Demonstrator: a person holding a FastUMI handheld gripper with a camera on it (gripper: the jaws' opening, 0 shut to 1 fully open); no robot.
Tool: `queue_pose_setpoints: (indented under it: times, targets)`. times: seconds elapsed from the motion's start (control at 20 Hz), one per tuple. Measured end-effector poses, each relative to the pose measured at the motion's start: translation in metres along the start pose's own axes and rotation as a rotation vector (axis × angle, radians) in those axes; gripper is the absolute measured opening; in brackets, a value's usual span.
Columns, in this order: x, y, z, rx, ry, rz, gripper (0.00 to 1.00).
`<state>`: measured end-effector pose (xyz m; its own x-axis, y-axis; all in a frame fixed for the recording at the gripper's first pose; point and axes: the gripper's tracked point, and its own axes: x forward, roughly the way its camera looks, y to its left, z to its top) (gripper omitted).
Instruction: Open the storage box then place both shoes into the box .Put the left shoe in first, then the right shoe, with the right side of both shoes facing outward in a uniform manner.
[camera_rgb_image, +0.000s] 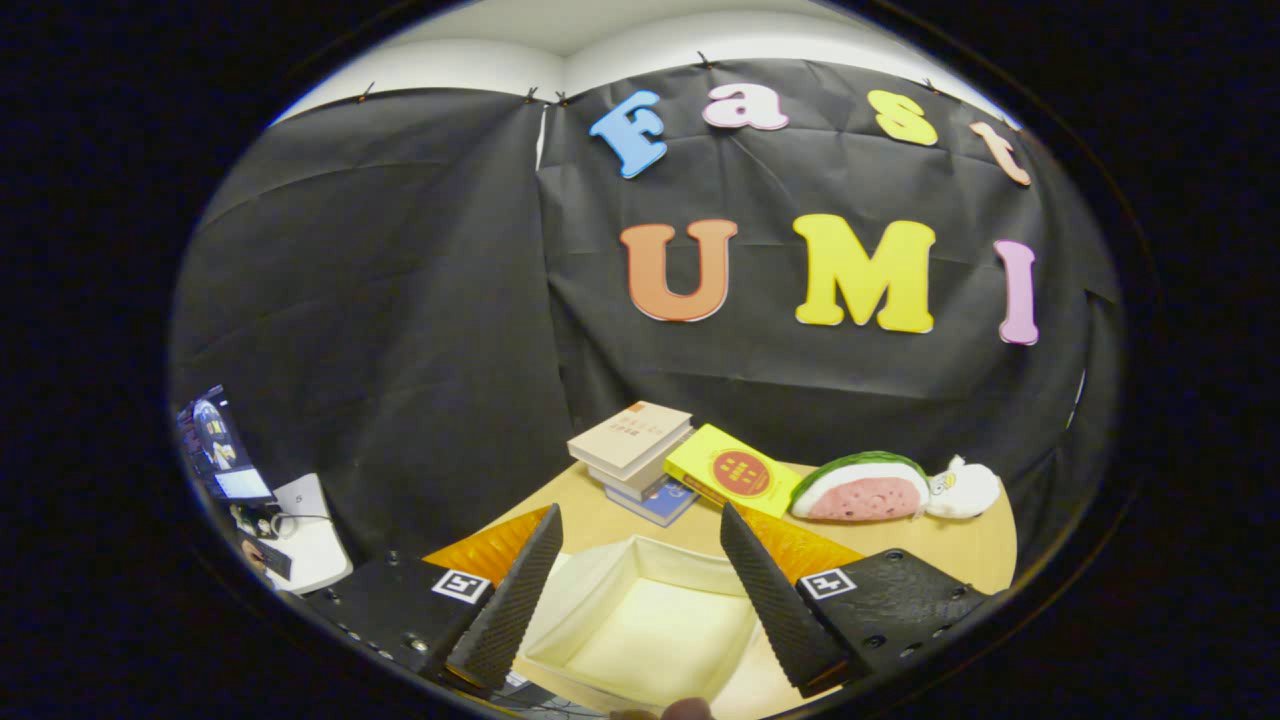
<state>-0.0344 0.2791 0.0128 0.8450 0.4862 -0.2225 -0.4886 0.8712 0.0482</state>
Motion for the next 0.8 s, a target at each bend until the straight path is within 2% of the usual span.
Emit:
queue_pose_setpoints:
  times: [0.2,0.5,0.8]
  targets:
    - [-0.025,-0.083,-0.025,0.057,0.014,-0.082,0.96]
    - [-0.054,-0.199,-0.089,0.102,0.09,-0.205,0.96]
    - [-0.051,-0.272,-0.187,0.164,0.246,-0.276,0.96]
